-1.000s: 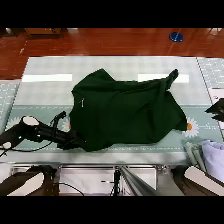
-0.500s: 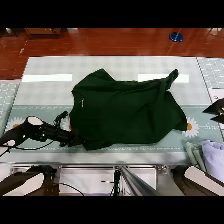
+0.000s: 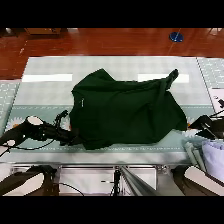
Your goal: Fold the shirts.
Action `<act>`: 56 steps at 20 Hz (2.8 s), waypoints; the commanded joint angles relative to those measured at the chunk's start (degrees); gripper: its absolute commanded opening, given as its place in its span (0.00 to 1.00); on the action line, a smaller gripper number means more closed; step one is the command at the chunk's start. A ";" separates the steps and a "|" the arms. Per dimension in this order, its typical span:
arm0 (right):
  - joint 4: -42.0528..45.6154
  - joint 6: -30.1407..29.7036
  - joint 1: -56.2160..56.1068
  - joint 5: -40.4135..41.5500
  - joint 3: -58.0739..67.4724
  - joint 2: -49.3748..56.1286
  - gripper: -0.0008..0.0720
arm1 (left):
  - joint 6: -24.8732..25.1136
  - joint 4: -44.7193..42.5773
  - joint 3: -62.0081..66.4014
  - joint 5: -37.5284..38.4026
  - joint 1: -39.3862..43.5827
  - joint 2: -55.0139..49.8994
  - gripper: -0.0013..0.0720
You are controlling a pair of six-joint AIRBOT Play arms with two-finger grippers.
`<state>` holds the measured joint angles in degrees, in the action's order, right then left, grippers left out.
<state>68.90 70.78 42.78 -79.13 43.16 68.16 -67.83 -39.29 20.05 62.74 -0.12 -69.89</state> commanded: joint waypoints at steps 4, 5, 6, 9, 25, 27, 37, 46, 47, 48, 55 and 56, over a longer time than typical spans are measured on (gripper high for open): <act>-7.63 -2.40 -1.68 7.65 -1.57 6.58 0.81 | 0.33 -0.07 0.07 -3.69 0.02 -0.02 0.04; -7.50 -2.69 -3.04 8.04 -1.57 8.28 0.80 | 0.33 -0.07 0.07 -3.65 0.02 -0.02 0.04; -7.56 -2.73 -4.66 9.27 -1.57 9.86 0.79 | 0.33 -0.07 0.07 -3.58 0.02 -0.02 0.04; -7.58 -1.27 -8.94 13.90 -1.55 12.35 0.42 | 0.33 -0.07 0.07 -3.19 0.00 -0.02 0.04; -42.99 -0.42 -8.61 3.54 35.63 -17.97 0.05 | -2.56 6.34 60.76 14.45 -16.96 17.11 0.04; -43.80 2.49 -8.57 3.93 42.56 -20.44 0.05 | -3.48 6.29 73.37 14.36 -17.11 17.99 0.04; -25.20 18.95 -8.57 5.51 80.21 -24.00 0.05 | -16.68 -8.57 103.12 16.52 -17.11 26.58 0.04; -17.27 21.57 -8.61 -26.36 83.60 -24.06 0.05 | -22.93 -21.16 103.10 38.82 -17.07 33.16 0.04; -17.33 21.40 -9.07 -27.04 82.18 -23.82 0.05 | -22.88 -21.20 103.03 42.42 -17.09 32.13 0.04; -16.55 20.61 -9.57 -27.19 80.37 -23.67 0.05 | -22.67 -20.94 101.55 42.75 -16.94 31.67 0.04; -13.81 17.49 -10.47 -26.14 44.87 -20.90 0.05 | -15.37 -21.35 64.48 35.60 -17.09 30.47 0.04; -13.33 17.40 -11.54 -23.93 41.11 -18.78 0.05 | -14.82 -20.94 58.99 31.32 -16.98 29.66 0.04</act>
<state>54.59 89.32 32.53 -104.62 96.99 46.52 -85.67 -60.47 93.86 100.90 -17.15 -39.13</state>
